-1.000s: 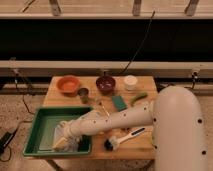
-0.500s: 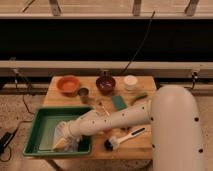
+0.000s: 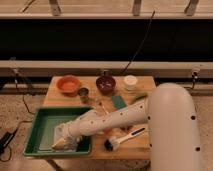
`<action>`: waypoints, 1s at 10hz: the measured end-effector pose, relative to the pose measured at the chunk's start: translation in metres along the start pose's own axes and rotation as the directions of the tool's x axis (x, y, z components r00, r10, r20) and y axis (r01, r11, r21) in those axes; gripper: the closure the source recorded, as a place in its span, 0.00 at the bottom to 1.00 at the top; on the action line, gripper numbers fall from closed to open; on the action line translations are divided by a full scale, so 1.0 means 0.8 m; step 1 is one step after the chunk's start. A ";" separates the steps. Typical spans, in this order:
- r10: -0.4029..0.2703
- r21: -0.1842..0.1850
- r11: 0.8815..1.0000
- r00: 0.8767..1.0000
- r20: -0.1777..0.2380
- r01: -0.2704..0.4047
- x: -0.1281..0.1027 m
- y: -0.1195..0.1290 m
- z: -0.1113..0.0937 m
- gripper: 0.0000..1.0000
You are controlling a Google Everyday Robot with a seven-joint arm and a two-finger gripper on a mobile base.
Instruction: Place towel in purple bowl
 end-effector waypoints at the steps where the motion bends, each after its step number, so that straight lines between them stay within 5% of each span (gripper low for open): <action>1: 0.000 0.002 1.000 1.000 -0.003 0.000 0.001 0.000 0.000 0.61; 5: 0.009 0.012 1.000 1.000 0.002 -0.009 0.001 -0.002 -0.003 0.98; 10: 0.058 0.023 0.998 0.994 0.092 -0.061 -0.017 -0.015 -0.033 1.00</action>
